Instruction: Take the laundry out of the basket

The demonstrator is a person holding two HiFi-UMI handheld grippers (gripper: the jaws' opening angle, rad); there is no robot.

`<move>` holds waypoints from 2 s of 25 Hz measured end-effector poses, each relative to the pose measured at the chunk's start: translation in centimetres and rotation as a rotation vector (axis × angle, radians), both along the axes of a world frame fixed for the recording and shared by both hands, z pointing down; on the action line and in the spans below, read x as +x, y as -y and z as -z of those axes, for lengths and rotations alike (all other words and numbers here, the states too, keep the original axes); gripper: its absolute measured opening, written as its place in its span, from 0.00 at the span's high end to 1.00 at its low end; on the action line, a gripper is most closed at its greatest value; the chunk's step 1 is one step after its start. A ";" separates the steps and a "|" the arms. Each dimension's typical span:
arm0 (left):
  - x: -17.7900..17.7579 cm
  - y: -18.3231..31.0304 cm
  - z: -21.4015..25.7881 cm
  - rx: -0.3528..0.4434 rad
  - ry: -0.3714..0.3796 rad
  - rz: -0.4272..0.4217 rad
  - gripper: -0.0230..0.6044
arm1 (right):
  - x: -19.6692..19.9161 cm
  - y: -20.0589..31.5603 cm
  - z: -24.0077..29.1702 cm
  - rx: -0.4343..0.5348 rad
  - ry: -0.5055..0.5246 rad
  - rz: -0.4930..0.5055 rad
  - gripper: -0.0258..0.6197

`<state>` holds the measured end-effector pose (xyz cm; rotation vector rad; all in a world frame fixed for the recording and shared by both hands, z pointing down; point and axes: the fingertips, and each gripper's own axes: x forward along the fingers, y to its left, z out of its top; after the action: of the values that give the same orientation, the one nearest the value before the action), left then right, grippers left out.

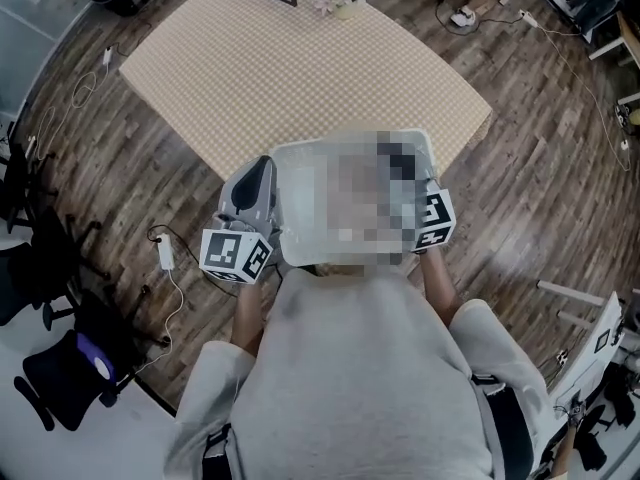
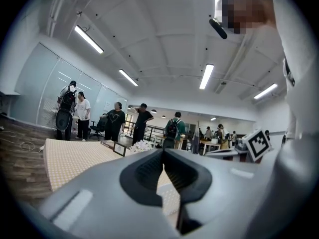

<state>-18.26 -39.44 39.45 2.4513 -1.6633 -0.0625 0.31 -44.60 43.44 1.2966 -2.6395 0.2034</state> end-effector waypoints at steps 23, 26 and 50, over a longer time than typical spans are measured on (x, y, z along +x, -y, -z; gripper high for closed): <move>-3.5 0.0 -7.9 -0.145 -0.087 -0.009 0.95 | -3.6 -8.9 -16.0 0.017 -1.069 0.673 0.96; -3.7 -0.1 -7.7 -0.136 -0.095 0.000 0.95 | -3.6 -10.3 -18.6 -0.018 -1.150 0.767 0.96; -8.1 -0.8 -6.6 -0.083 -0.187 0.156 0.95 | -0.3 -11.8 -32.3 -0.386 -1.308 0.915 0.03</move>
<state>-26.32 -38.60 46.04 2.1785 -1.7340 -0.2312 0.04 -32.81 75.72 -0.0932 -1.6059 -0.2113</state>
